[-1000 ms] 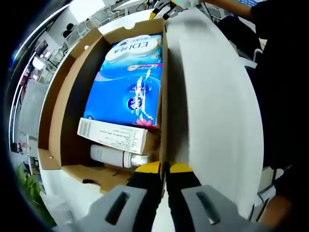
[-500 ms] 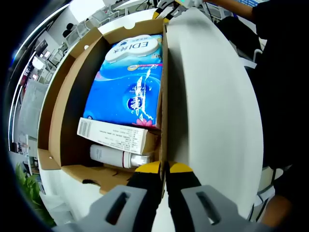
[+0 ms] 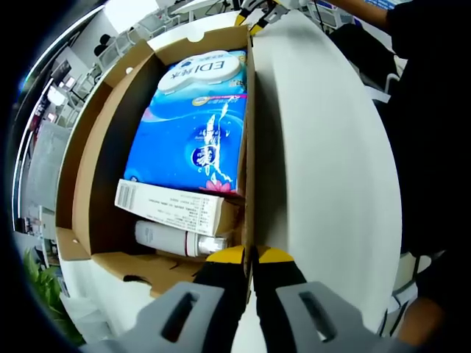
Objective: Operate the shoe box by opening the lid, removing the specified soft item, and placing it in the target area until the item is outside and the box remains undamaged.
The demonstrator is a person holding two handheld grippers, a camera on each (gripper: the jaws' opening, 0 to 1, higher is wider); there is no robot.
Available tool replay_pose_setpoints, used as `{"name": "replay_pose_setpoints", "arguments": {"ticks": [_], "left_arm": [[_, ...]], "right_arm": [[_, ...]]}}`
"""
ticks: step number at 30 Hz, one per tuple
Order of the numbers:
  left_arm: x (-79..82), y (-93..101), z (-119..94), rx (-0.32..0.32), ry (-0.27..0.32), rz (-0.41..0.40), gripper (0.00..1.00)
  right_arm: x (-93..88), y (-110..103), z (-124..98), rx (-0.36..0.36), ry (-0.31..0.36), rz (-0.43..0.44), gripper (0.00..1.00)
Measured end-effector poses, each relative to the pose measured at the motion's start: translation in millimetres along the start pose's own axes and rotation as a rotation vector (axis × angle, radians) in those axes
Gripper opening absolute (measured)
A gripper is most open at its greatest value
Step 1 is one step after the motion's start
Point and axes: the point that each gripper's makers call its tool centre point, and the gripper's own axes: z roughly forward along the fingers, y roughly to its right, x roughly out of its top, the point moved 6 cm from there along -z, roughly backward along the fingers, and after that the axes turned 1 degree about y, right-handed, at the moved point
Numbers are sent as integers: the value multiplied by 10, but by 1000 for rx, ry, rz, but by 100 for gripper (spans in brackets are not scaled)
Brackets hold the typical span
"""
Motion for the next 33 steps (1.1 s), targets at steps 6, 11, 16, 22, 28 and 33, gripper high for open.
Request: {"name": "replay_pose_setpoints", "arguments": {"ticks": [6, 11, 16, 22, 28, 33], "left_arm": [[2, -1, 1, -3, -3, 0, 2], [3, 1, 1, 0, 1, 5, 2], [8, -8, 5, -17, -6, -7, 2], [5, -11, 7, -36, -5, 24, 2], [12, -17, 8, -50, -18, 50, 2], [3, -29, 11, -62, -5, 60, 2]], "right_arm": [[-14, 18, 4, -4, -1, 7, 20], [-26, 20, -4, 10, -5, 31, 22], [6, 15, -58, 23, 5, 92, 24], [82, 51, -100, 33, 25, 160, 26], [173, 206, -129, 14, 46, 227, 27], [231, 294, -126, 7, 56, 265, 29]]}}
